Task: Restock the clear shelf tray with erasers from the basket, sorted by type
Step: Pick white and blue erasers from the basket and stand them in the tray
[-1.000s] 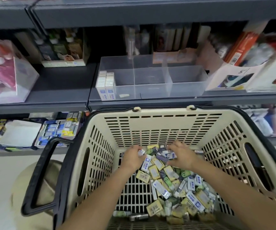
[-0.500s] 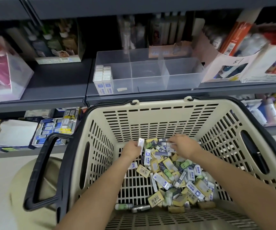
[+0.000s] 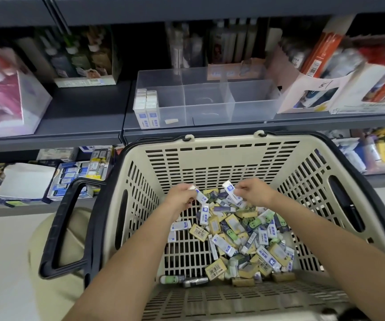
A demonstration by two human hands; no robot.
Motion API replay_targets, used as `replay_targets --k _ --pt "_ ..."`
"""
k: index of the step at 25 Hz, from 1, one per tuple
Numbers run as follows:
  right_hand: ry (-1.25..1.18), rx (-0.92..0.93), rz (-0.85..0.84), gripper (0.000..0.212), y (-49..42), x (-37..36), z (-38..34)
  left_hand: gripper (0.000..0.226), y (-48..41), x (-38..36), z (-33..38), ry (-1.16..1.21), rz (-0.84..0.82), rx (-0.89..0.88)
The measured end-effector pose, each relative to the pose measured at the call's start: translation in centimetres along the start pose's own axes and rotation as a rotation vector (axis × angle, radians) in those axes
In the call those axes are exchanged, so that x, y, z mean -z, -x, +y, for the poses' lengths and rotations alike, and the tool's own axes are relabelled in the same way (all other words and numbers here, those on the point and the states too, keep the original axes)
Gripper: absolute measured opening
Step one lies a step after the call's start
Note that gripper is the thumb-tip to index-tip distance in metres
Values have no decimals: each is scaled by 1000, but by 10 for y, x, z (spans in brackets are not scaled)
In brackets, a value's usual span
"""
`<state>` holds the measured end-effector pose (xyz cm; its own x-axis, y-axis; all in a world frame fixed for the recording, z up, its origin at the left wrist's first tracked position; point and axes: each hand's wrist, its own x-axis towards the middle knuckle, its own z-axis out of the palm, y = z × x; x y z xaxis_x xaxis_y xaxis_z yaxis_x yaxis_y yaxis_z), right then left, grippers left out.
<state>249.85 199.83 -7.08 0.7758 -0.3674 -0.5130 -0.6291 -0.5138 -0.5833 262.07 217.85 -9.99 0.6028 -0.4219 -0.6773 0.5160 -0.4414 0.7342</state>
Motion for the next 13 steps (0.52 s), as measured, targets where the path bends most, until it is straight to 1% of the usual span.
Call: replay_targets --k 1,4,6,8,11,13 --pt "-51 -16 -18 21 3 -1 -3 13 3 -2 2 97 -40 27" --pt "-202 -55 -33 26 8 -4 -13 8 8 -5 9 311 -128 93" --pt "-319 -46 -35 21 8 -8 -18 9 11 -8 14 446 -187 149" --pt "-449 -43 -66 12 9 -13 -23 12 14 -10 17 460 -234 194" --pt "-580 -44 -102 10 10 -18 -28 18 13 -11 18 380 -234 166" --pt "-608 -43 -88 7 10 -19 -30 12 12 -10 18 392 -205 157"
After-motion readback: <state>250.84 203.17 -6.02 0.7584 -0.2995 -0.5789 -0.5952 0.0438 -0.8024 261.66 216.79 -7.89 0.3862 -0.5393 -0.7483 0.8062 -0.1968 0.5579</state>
